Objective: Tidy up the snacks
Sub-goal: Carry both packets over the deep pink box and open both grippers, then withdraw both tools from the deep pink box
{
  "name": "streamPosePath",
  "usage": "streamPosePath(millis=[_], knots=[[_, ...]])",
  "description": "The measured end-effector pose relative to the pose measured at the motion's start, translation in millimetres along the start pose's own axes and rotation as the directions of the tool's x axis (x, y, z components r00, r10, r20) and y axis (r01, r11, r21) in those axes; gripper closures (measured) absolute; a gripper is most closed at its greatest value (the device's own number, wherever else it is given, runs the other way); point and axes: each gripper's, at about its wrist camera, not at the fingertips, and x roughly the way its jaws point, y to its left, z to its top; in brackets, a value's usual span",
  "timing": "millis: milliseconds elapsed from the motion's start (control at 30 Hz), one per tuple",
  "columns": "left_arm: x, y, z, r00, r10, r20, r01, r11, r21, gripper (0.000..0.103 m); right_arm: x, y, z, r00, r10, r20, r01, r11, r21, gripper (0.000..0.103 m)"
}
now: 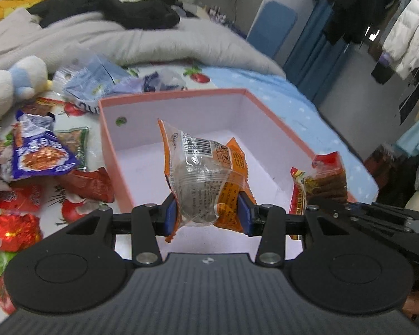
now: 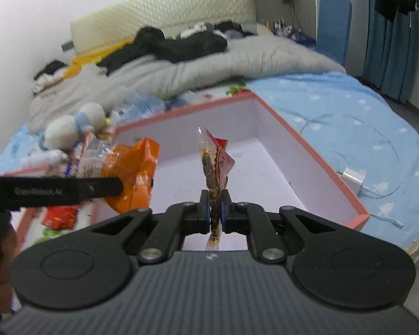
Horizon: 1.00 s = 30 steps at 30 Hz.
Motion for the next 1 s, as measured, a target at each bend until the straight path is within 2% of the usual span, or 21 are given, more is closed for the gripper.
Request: streamPosePath(millis=[200, 300, 333, 400, 433, 467, 667, 1000], knots=[[44.6, 7.5, 10.8, 0.999, -0.005, -0.043, 0.005, 1.0, 0.016, 0.053, 39.2, -17.3, -1.1, 0.997, 0.003, -0.074, 0.0, 0.999, 0.045, 0.09], [54.6, 11.9, 13.5, 0.999, 0.002, -0.051, -0.002, 1.0, 0.001, 0.044, 49.1, -19.8, -1.6, 0.996, -0.004, -0.092, 0.009, 0.999, 0.053, 0.09], [55.8, 13.7, 13.9, 0.999, 0.001, -0.049, -0.002, 1.0, -0.008, 0.041, 51.4, -20.2, -2.0, 0.995, -0.011, -0.1, 0.017, 0.998, 0.058, 0.086], [54.5, 15.9, 13.7, 0.999, -0.002, -0.041, 0.002, 1.0, -0.013, 0.039, 53.6, -21.1, -3.3, 0.994, -0.005, -0.108, 0.013, 0.997, 0.075, 0.069], [52.7, 15.9, 13.5, 0.999, 0.0, -0.037, -0.001, 1.0, -0.014, 0.039, 52.9, -22.1, -4.0, 0.994, 0.003, -0.105, 0.006, 0.996, 0.087, 0.05], [50.5, 16.2, 13.5, 0.999, 0.005, -0.034, -0.005, 1.0, -0.015, 0.039, 49.4, -22.2, -5.6, 0.996, 0.008, -0.094, 0.002, 0.995, 0.103, 0.038], [11.5, 12.3, 6.7, 1.0, 0.014, 0.019, -0.014, 1.0, -0.022, 0.039, 23.7, -15.8, -7.5, 0.998, 0.017, -0.054, -0.011, 0.995, 0.098, 0.036], [-84.2, -4.0, -21.0, 0.99, 0.046, 0.131, -0.046, 0.999, 0.003, 0.038, -49.4, 14.1, -18.9, 0.997, 0.075, 0.03, -0.077, 0.996, 0.049, 0.036]])
